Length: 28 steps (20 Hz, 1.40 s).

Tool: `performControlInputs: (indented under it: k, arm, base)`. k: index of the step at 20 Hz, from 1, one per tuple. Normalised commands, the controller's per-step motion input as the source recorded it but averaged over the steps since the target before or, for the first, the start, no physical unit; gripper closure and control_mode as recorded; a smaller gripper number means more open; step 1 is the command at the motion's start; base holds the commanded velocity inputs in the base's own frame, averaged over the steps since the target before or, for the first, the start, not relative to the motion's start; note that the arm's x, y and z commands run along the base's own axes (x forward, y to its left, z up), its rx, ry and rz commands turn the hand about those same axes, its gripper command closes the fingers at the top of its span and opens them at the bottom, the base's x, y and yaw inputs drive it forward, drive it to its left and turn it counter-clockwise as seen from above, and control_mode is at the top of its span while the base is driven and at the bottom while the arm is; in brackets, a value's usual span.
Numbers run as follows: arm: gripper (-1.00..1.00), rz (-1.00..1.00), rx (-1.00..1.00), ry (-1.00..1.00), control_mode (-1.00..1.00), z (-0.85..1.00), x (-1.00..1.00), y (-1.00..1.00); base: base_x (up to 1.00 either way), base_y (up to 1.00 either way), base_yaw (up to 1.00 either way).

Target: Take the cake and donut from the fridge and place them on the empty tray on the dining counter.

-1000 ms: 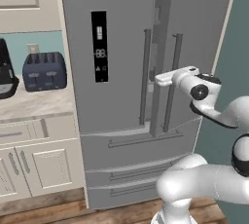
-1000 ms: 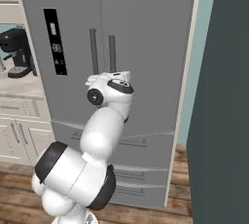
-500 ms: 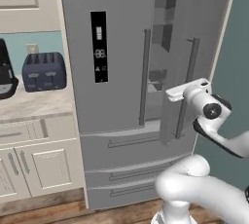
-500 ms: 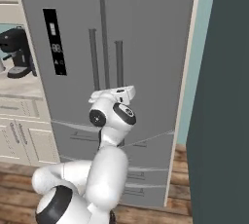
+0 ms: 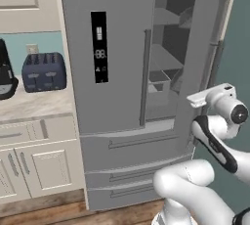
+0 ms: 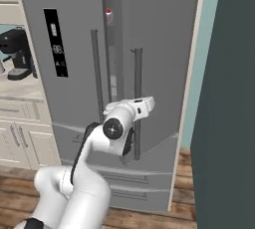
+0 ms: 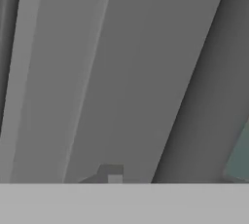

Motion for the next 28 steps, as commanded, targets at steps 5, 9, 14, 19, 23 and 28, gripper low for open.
performControlInputs:
  k: [5, 9, 14, 19, 23, 28]
  arm:
    - [1.0, 0.0, -0.01, 0.24, -1.0, 0.65, -0.67, -0.93]
    - [1.0, 0.0, -0.02, 0.22, -1.0, 0.57, -0.62, -0.91]
    - [1.0, 0.01, -0.03, 0.09, -1.0, 0.35, -0.24, -0.2]
    - [-1.0, -0.1, -0.08, -0.04, -1.0, -0.07, -0.18, 0.02]
    - [-1.0, -0.33, -0.01, -0.23, -1.0, -0.05, -0.9, -0.44]
    - [-1.0, -0.29, 0.0, -0.13, -1.0, 0.28, -0.97, -0.77]
  base:
    - [0.0, 0.0, 0.0]
    - [0.0, 0.0, 0.0]
    - [0.0, 0.0, 0.0]
    - [0.0, 0.0, 0.0]
    - [0.0, 0.0, 0.0]
    - [0.0, 0.0, 0.0]
